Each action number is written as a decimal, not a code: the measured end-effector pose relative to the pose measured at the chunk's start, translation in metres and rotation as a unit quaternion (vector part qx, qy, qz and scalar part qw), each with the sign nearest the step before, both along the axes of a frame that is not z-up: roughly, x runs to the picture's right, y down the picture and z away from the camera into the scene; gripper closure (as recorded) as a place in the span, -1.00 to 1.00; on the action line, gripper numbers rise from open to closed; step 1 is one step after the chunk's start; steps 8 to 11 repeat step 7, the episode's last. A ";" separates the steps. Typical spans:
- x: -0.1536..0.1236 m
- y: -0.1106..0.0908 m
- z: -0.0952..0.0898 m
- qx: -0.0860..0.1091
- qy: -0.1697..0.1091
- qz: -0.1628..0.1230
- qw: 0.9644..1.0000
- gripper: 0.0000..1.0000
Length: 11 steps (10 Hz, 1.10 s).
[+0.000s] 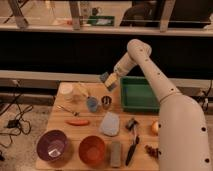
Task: Place sponge in purple bowl
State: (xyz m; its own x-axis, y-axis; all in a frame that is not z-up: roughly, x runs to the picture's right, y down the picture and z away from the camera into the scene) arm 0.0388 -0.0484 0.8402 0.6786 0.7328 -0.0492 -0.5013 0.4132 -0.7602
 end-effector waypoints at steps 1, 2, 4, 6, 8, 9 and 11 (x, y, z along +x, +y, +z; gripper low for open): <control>0.002 0.007 -0.006 0.003 -0.002 -0.004 1.000 1.00; 0.005 0.017 -0.016 0.006 -0.006 -0.009 1.000 1.00; 0.012 0.041 -0.037 0.007 -0.012 -0.017 1.000 1.00; 0.017 0.073 -0.064 0.005 -0.026 -0.029 0.999 1.00; 0.015 0.085 -0.074 0.003 -0.034 -0.035 0.999 1.00; 0.015 0.085 -0.074 0.003 -0.034 -0.035 0.999 1.00; 0.015 0.085 -0.074 0.003 -0.034 -0.035 0.999 1.00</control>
